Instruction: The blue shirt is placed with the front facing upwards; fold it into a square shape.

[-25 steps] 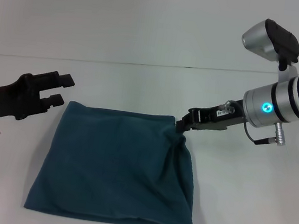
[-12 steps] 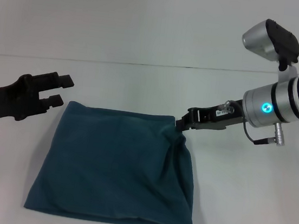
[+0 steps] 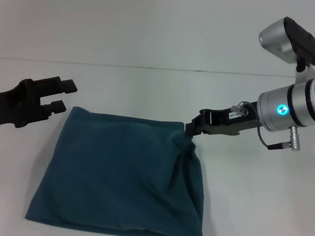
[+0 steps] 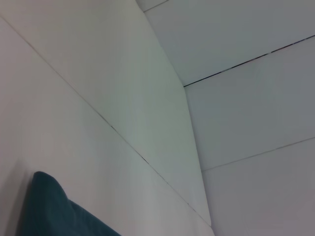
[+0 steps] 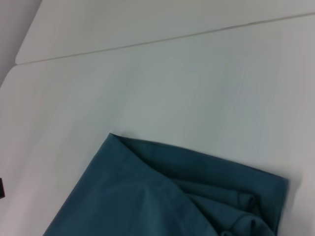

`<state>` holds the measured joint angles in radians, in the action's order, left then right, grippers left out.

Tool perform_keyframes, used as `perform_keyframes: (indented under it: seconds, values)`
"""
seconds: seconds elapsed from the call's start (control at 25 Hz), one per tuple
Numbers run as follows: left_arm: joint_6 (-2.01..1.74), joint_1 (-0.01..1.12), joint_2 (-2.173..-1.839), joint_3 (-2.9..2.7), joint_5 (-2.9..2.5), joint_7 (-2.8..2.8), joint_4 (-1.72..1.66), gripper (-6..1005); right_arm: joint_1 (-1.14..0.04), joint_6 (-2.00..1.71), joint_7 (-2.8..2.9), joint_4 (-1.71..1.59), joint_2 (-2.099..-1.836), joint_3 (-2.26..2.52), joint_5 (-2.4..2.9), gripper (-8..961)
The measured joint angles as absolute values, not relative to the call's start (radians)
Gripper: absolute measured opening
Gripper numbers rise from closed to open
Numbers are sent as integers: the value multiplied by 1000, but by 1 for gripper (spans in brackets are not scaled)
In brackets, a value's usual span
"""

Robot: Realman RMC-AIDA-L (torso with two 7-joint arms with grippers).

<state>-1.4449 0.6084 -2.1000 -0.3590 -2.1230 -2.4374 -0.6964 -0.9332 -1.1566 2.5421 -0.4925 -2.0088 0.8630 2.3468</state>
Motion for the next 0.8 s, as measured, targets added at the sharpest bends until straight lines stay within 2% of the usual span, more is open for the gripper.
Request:
perform_keyframes:
  seconds: [0.2, 0.44, 0.8]
  values:
    - [-1445, 607, -2100, -358, -2123, -2437, -696, 690, -931, -1156, 2535, -494, -2008, 877, 2347, 178]
    - [-1445, 607, -2100, -357, -2123, -2437, -696, 690, -933, -1134, 2532, -503, -2013, 932, 2349, 247]
    - [-1445, 607, -2100, -356, -2123, -2436, -696, 690, -941, -1086, 2530, -503, -2033, 953, 2350, 210]
